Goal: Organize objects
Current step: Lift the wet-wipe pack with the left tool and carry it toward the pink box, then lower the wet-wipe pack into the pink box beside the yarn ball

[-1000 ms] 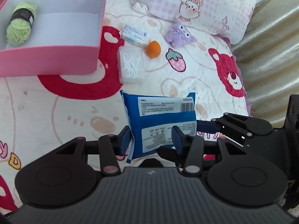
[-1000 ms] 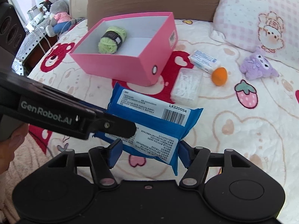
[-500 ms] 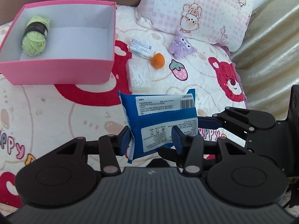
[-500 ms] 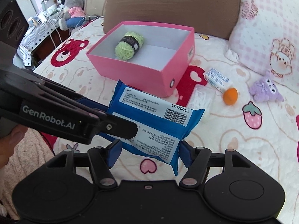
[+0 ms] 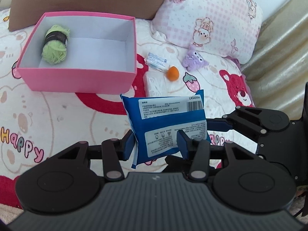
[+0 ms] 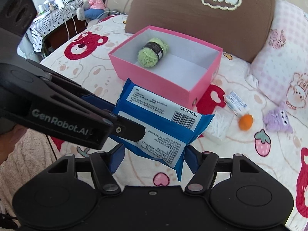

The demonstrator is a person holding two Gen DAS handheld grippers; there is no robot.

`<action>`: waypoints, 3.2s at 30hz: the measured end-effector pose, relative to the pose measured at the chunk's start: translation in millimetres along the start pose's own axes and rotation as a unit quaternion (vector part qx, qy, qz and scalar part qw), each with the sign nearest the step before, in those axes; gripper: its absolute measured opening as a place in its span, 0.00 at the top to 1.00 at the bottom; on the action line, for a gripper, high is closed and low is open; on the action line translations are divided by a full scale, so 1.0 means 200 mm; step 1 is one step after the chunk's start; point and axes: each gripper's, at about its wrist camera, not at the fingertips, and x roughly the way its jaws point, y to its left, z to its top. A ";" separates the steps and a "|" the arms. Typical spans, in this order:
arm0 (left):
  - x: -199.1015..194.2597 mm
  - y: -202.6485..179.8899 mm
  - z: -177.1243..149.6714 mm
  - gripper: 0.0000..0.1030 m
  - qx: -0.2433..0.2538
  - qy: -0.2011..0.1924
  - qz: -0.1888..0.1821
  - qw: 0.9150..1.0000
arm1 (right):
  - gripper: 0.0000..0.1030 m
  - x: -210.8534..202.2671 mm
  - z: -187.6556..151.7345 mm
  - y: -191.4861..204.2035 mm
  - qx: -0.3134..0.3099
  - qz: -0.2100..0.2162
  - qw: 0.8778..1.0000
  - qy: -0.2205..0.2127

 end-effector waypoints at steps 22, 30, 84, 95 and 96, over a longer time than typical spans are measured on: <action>0.02 0.23 0.09 0.56 -0.031 -0.022 0.017 0.999 | 0.28 0.16 0.25 0.09 -0.021 -0.003 1.000 0.015; 0.05 0.32 0.19 0.56 -0.038 -0.033 0.040 0.998 | 0.28 0.22 0.34 0.08 -0.033 0.015 0.999 -0.015; 0.94 0.94 1.07 0.61 -0.072 0.032 0.102 0.992 | 0.54 1.29 1.03 -0.52 0.147 -0.016 0.989 0.028; 0.99 0.98 1.10 0.61 -0.089 0.035 0.100 0.990 | 0.57 1.35 1.03 -0.58 0.185 -0.008 0.982 0.036; 0.99 0.99 1.09 0.61 -0.095 0.027 0.099 0.990 | 0.57 1.36 1.03 -0.58 0.184 -0.005 0.982 0.039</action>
